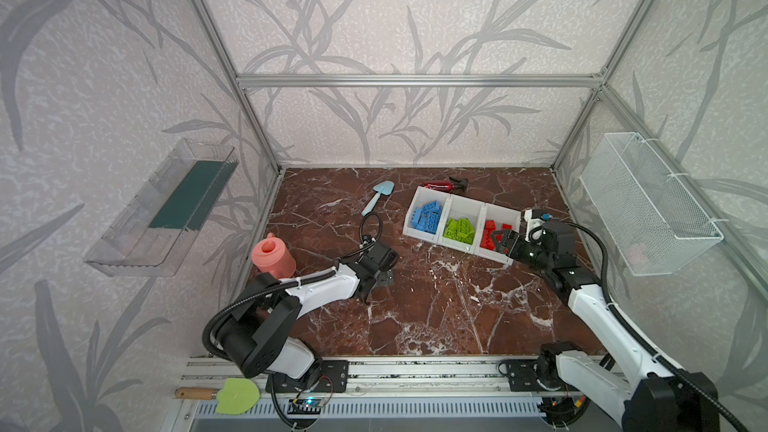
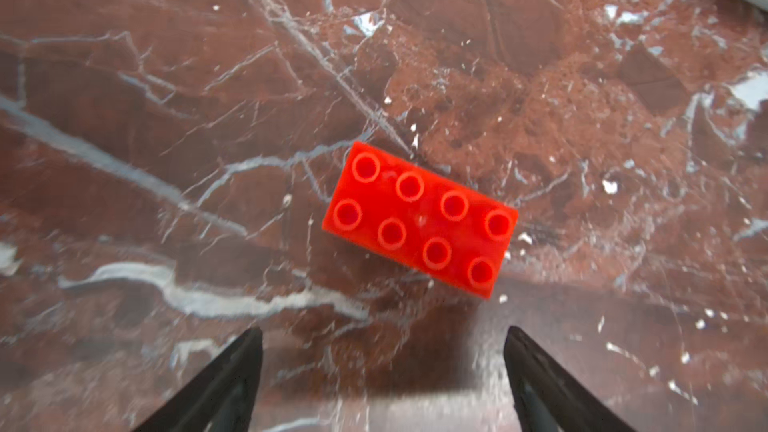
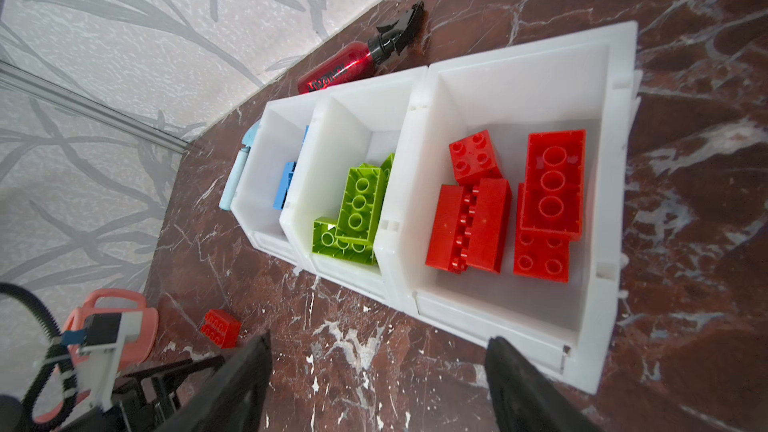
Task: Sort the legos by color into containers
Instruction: 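Release the brick into the red compartment while the left gripper lowers onto a brick, then grasp the flat red brick on the table with the left gripper and lift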
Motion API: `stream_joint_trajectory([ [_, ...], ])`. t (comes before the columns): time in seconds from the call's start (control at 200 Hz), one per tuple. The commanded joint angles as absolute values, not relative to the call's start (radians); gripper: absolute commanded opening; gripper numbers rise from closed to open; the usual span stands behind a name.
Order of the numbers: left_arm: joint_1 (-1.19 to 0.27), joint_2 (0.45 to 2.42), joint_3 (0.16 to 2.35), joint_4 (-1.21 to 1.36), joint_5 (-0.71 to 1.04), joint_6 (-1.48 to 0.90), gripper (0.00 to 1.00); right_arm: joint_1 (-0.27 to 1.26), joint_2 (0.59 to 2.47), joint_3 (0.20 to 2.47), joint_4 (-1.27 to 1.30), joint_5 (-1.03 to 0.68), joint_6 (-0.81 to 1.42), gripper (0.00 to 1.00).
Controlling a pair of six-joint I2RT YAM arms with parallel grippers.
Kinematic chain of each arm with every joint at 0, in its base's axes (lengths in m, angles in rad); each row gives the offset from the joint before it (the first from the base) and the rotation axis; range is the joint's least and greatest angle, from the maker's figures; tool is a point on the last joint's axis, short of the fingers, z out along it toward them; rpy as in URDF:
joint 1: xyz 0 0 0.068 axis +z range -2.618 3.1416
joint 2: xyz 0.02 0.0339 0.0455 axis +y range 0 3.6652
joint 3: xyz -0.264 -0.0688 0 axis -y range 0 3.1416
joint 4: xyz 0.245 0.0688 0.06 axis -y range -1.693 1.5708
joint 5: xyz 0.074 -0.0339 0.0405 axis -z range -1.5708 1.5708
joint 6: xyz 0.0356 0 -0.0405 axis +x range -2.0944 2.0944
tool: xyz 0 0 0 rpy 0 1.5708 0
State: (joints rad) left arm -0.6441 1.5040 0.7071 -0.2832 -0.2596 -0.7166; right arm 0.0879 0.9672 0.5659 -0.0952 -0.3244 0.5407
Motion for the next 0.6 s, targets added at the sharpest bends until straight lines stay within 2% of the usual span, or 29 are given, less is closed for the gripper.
stream_joint_trajectory([
  [0.0,-0.601,1.541,0.736,-0.287,-0.228,-0.697,0.9,0.092,0.91,0.544,-0.124,-0.346,0.512,0.82],
  [0.17,-0.571,1.617,0.796,-0.313,-0.196,-0.672,0.89,0.093,0.855,0.505,-0.122,-0.357,0.511,0.83],
  [0.595,-0.526,1.725,0.895,-0.38,-0.211,-0.604,0.87,0.092,0.864,0.491,-0.09,-0.384,0.523,0.84],
])
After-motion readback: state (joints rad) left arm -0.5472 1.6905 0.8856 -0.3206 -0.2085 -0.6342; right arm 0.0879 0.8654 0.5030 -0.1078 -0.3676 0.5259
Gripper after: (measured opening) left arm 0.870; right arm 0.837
